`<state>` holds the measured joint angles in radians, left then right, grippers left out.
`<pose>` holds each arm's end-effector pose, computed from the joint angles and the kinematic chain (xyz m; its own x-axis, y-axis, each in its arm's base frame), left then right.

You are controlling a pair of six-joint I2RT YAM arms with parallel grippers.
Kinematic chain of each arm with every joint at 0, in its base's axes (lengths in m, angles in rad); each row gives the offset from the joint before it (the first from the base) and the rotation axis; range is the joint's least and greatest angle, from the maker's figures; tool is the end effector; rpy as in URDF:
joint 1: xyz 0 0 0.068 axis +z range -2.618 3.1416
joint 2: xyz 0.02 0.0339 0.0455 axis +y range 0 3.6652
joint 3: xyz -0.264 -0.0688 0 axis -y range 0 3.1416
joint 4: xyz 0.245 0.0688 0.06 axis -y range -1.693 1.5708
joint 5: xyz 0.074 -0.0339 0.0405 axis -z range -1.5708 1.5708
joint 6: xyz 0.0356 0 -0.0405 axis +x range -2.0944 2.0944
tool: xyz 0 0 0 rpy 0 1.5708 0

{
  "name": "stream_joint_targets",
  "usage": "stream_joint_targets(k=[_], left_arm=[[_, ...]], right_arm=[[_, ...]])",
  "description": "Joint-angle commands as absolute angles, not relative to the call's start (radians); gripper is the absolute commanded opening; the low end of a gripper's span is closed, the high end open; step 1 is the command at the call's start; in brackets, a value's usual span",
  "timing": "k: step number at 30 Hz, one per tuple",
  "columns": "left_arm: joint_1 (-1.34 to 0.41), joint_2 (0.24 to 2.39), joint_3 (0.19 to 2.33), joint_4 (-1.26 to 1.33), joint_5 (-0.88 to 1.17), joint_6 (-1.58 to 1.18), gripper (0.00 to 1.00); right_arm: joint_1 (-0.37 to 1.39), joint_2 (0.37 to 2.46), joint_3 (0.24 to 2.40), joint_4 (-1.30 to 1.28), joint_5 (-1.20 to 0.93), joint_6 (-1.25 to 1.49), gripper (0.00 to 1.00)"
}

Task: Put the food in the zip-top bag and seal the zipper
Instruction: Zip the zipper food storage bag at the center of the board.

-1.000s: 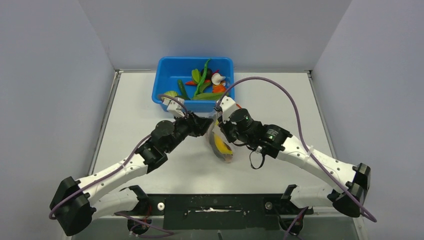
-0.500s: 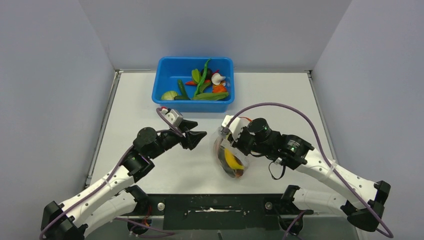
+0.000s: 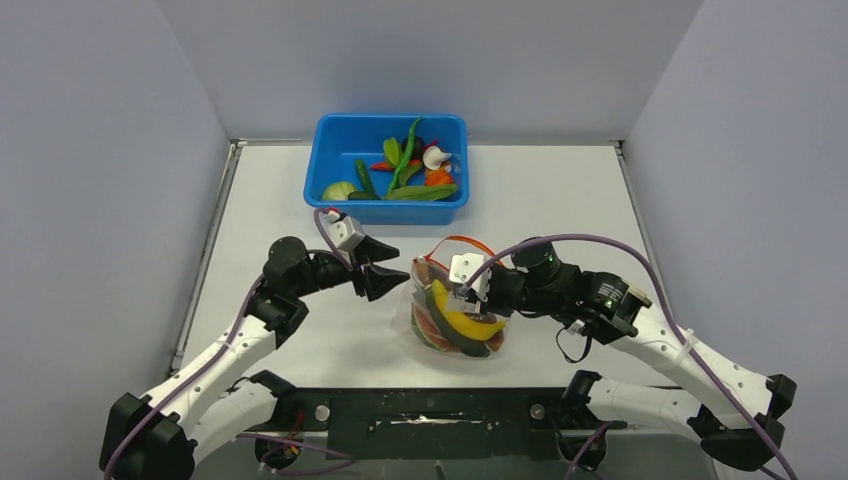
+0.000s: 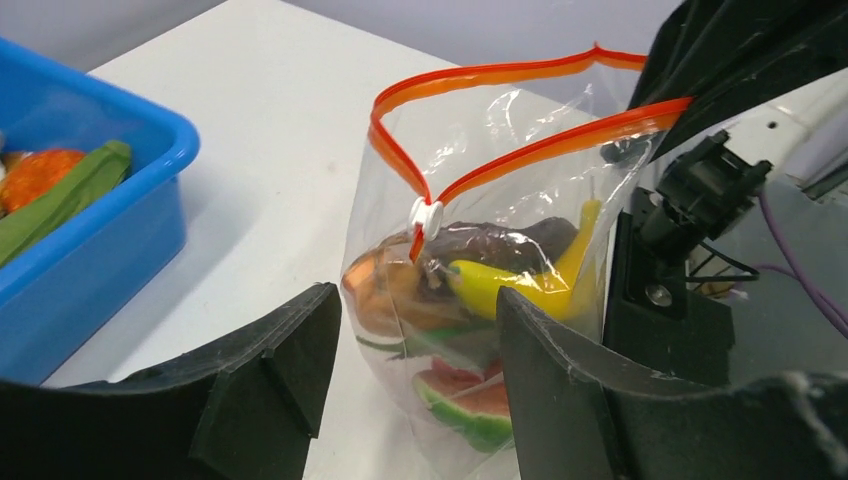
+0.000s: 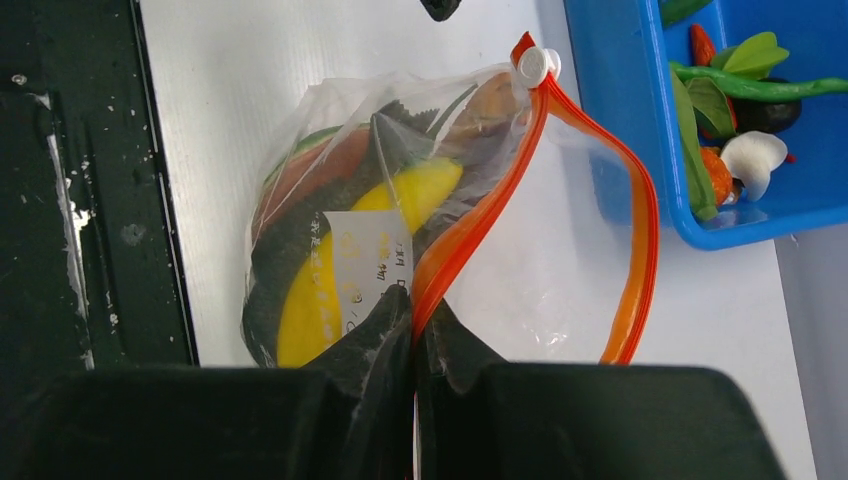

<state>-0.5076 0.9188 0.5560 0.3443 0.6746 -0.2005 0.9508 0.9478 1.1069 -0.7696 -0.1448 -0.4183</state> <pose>0.1744 -0.1225 0.2906 -0.2001 -0.0667 -0.9775 0.9036 0.3731 -0.2104 0.1050 0.1559 0.3633 0.0507 -0.6208 -0.7823 -0.9340 0.2479 -0.2572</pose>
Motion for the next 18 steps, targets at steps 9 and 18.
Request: stream_joint_targets(k=[9,18], left_arm=[[-0.486,1.112,0.598,0.657,0.968,-0.251,0.57],[-0.483,1.182,0.653,0.636,1.044,-0.153,0.57]], right_arm=[[0.965,0.865,1.051,-0.620,-0.302,-0.463,0.04],[0.967,0.857,1.047,-0.609,-0.341,-0.474,0.04]])
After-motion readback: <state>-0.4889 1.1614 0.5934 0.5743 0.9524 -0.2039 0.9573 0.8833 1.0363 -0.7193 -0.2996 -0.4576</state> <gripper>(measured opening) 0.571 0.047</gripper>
